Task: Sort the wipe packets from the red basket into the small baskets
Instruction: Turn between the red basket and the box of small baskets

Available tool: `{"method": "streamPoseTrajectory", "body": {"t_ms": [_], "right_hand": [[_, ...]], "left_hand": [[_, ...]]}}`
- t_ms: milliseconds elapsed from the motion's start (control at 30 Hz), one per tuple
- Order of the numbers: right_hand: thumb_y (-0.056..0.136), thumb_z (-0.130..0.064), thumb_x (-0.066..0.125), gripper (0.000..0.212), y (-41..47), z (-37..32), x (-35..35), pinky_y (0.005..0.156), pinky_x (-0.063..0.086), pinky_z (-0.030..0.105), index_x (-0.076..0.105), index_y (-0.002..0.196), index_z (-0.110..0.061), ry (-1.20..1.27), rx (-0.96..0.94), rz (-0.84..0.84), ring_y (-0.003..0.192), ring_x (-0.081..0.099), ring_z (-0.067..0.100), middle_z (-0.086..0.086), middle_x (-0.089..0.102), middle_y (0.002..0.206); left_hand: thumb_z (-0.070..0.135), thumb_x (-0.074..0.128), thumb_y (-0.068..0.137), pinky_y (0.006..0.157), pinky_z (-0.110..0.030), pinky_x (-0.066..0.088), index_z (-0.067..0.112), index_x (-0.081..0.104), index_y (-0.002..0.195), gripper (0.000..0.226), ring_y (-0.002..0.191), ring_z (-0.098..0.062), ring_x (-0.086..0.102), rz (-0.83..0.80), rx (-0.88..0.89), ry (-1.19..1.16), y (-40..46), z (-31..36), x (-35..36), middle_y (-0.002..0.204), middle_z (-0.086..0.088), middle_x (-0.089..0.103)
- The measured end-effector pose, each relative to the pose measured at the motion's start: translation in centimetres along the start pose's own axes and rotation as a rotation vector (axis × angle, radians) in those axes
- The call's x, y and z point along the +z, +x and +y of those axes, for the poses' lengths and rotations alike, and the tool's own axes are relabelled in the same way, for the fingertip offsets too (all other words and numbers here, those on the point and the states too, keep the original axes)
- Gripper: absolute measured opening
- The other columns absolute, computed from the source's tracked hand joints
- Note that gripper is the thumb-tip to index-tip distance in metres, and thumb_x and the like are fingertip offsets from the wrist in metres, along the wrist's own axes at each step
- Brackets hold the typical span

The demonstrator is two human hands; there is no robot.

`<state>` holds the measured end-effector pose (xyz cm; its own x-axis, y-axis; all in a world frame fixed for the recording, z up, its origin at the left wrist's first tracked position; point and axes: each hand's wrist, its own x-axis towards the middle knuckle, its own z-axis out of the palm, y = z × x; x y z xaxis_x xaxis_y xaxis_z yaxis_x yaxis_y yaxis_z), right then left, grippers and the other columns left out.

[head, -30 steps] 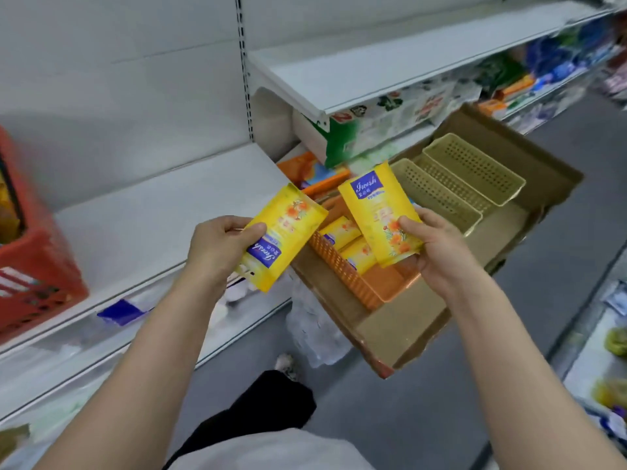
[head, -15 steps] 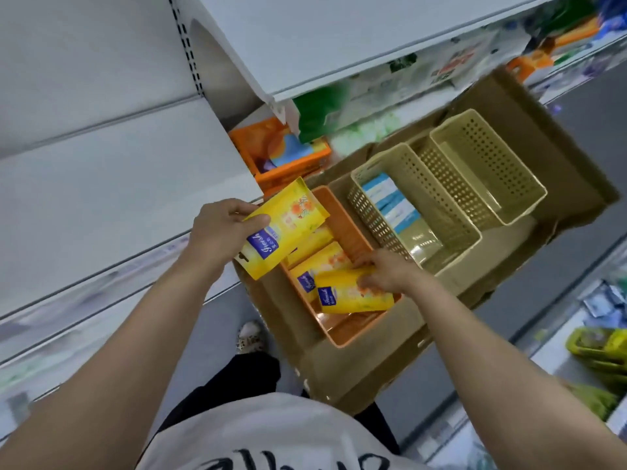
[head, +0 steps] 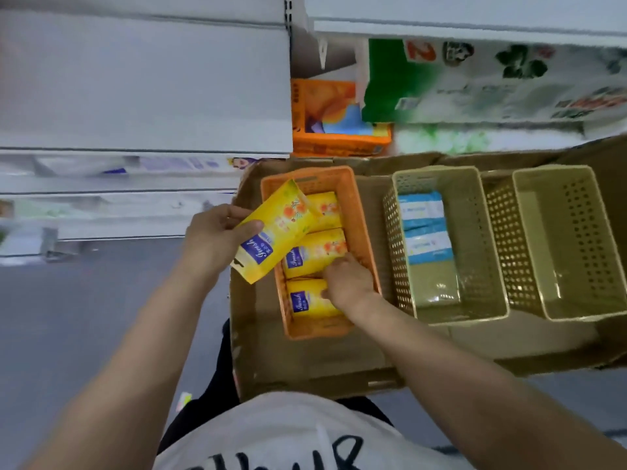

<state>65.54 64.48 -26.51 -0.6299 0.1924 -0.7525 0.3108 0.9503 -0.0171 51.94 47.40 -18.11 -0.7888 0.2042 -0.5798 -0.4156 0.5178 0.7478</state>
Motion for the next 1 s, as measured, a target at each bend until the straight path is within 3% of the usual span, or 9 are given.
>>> {"method": "streamPoseTrajectory", "body": {"t_ms": [100,233,300,400,500,667,767,833,1000], "right_hand": [[0.096,-0.032,0.057,0.033,-0.2,-0.6,0.4,0.099,0.041,0.042,0.063,0.126,-0.019,-0.226,-0.05,0.15,0.138,0.03,0.029,0.008,0.042,0.148],[0.097,-0.024,0.058,0.035,-0.1,-0.5,0.4,0.091,0.049,0.038,0.053,0.13,-0.012,-0.031,-0.078,0.119,0.119,0.056,0.03,0.011,0.056,0.132],[0.092,-0.036,0.064,0.033,-0.5,0.3,-0.5,0.083,0.048,0.035,0.057,0.118,-0.017,0.203,-0.048,0.131,0.107,0.063,0.028,0.006,0.065,0.115],[0.094,-0.036,0.061,0.013,-2.1,2.0,-4.4,0.068,0.046,0.024,0.06,0.097,-0.023,0.756,0.054,0.439,0.088,0.066,0.016,-0.006,0.065,0.089],[0.097,-0.033,0.06,0.017,-4.1,3.1,-9.0,0.076,0.051,0.013,0.064,0.108,-0.022,1.199,-0.1,0.441,0.093,0.06,-0.001,-0.015,0.064,0.101],[0.082,-0.035,0.078,0.04,-3.9,3.4,-11.2,0.082,0.053,0.024,0.067,0.119,-0.025,0.682,-0.338,0.041,0.102,0.063,0.007,-0.01,0.067,0.108],[0.081,-0.041,0.077,0.038,-2.5,4.5,-11.0,0.073,0.052,0.027,0.068,0.114,-0.024,0.574,-0.232,0.126,0.093,0.066,0.016,-0.006,0.067,0.105],[0.083,-0.041,0.075,0.049,-1.4,5.3,-10.9,0.081,0.056,0.037,0.064,0.127,-0.021,0.589,-0.07,0.283,0.1,0.067,0.022,0.0,0.066,0.118],[0.088,-0.044,0.068,0.045,1.6,4.3,-11.5,0.083,0.048,0.033,0.066,0.125,-0.02,0.324,-0.042,0.348,0.108,0.063,0.026,0.004,0.066,0.122]], "left_hand": [[0.021,0.079,0.08,0.07,-0.035,0.057,0.016,0.069,0.095,0.019,0.078,-0.021,0.071,0.046,-0.004,-0.007,-1.3,-0.8,0.2,0.095,-0.006,0.073],[0.022,0.08,0.079,0.075,-0.04,0.059,0.02,0.07,0.091,0.016,0.081,-0.022,0.072,0.07,0.02,-0.008,-2.3,-1.2,-0.1,0.094,-0.007,0.074],[0.022,0.081,0.078,0.076,-0.04,0.059,0.022,0.07,0.09,0.016,0.08,-0.022,0.072,0.07,0.037,0.013,-2.5,-1.3,-0.3,0.093,-0.007,0.074],[0.024,0.081,0.077,0.072,-0.034,0.058,0.019,0.072,0.095,0.02,0.075,-0.016,0.071,-0.037,0.051,0.082,-2.6,-0.8,-0.4,0.091,-0.002,0.074],[0.025,0.081,0.076,0.077,-0.035,0.058,0.021,0.074,0.095,0.02,0.078,-0.013,0.072,-0.222,0.089,0.19,-2.2,0.4,0.0,0.09,0.003,0.075],[0.025,0.081,0.077,0.083,-0.028,0.055,0.018,0.073,0.106,0.031,0.097,-0.011,0.069,-0.404,0.214,0.344,-1.2,2.0,2.2,0.103,0.002,0.073],[0.023,0.076,0.082,0.077,-0.024,0.048,0.018,0.065,0.119,0.039,0.101,-0.015,0.065,-0.093,0.275,0.212,-1.4,0.5,3.5,0.106,0.0,0.071],[0.029,0.076,0.082,0.082,-0.027,0.041,0.015,0.058,0.129,0.052,0.105,-0.018,0.059,0.158,0.353,0.219,-1.6,-1.2,4.0,0.111,-0.001,0.065],[0.019,0.068,0.088,0.074,-0.022,0.047,0.037,0.04,0.142,0.063,0.091,-0.006,0.06,-0.042,0.221,0.107,-1.9,-4.1,5.5,0.108,0.012,0.062]]}}
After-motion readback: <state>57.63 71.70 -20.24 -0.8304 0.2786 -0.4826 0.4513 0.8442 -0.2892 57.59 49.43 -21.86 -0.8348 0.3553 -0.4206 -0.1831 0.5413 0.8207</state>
